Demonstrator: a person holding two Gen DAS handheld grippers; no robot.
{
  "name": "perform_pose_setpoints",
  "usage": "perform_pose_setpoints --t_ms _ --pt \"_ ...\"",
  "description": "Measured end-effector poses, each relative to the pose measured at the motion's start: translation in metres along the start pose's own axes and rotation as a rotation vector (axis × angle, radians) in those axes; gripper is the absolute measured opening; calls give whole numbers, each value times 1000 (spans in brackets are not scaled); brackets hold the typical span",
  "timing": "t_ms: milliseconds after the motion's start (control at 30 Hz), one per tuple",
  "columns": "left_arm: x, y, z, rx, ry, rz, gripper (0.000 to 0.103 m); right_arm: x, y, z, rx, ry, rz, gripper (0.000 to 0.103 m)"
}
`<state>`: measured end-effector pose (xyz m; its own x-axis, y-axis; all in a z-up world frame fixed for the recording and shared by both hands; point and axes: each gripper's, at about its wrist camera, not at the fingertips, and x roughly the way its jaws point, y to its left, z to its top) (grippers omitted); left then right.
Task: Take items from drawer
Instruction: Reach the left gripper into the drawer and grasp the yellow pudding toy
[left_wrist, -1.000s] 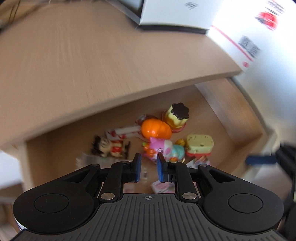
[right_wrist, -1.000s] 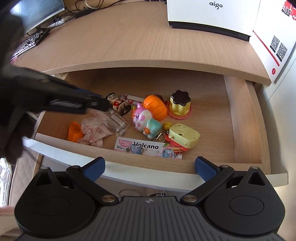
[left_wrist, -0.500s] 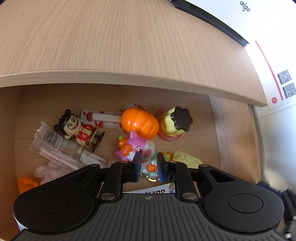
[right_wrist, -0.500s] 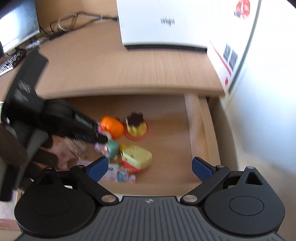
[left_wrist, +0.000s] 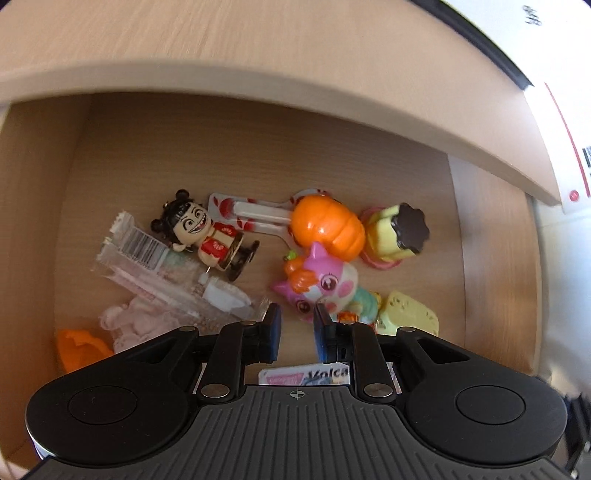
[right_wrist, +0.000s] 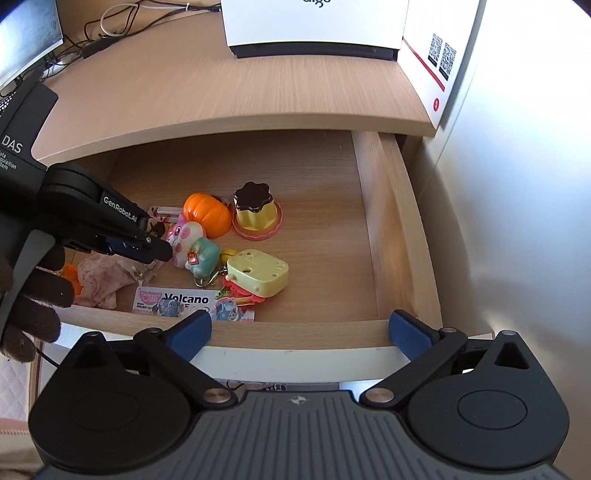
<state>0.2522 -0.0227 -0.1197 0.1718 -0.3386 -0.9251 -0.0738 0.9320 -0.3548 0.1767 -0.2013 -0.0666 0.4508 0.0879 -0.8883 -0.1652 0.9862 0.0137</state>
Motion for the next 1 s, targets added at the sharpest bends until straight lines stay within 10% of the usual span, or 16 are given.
perform_pose_setpoints --t_ms 267,467,633,1000 --pt "-2 -30 11 46 -111 -51 25 9 0 1 -8 -7 -4 103" --pt "-27 -70 -4 568 -209 -58 28 10 -3 -2 -10 -19 1 103" --pt "-27 -95 -25 816 -390 1 28 13 -3 -1 -29 -31 2 103" --pt "9 -107 -18 833 -390 47 30 5 -4 -8 -39 -38 25 103"
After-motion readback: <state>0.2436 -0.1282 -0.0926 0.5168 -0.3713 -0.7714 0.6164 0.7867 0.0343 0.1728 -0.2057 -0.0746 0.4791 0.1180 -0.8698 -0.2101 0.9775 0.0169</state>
